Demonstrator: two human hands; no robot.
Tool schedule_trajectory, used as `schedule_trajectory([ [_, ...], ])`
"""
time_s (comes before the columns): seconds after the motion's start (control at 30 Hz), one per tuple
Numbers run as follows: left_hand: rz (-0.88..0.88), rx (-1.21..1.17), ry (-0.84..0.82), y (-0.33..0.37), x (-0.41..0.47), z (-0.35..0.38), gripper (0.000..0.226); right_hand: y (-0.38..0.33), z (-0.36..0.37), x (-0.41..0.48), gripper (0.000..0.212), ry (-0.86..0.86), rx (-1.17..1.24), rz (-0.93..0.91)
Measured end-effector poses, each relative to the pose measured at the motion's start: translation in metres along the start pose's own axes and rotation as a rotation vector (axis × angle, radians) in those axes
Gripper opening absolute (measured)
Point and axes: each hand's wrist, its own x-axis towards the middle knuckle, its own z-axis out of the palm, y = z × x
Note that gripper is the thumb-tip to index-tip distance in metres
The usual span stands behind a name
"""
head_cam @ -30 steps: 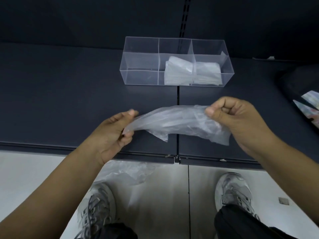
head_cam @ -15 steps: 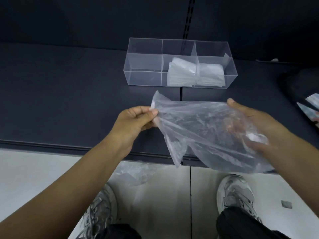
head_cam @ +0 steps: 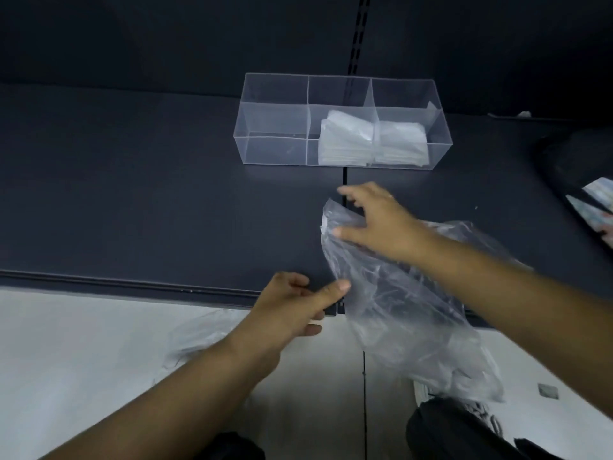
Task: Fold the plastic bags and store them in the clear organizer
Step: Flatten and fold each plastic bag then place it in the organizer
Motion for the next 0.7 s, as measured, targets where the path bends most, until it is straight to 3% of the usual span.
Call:
schedule_trajectory([
  [0.2, 0.098, 0.147, 0.018, -0.003, 0.0, 0.018, 0.076, 0.004, 0.048, 0.003, 0.083, 0.331, -0.247, 0.151],
  [0.4, 0.482, 0.376, 0.216, -0.02, -0.001, 0.029, 0.059, -0.004, 0.069, 0.003, 0.078, 0.44, -0.353, 0.185],
  [0.53, 0.651, 0.482, 0.36, -0.02, 0.008, 0.017, 0.018, -0.005, 0.072, -0.002, 0.07, 0.445, -0.35, 0.15],
  [0.63, 0.58, 0.341, 0.469, -0.016, 0.023, -0.006, 0.013, -0.001, 0.062, -0.002, 0.055, 0.451, -0.23, 0.159],
  [0.7, 0.375, 0.012, 0.472, -0.008, 0.03, -0.024, 0.017, 0.005, 0.052, 0.0, 0.043, 0.416, -0.105, 0.168],
])
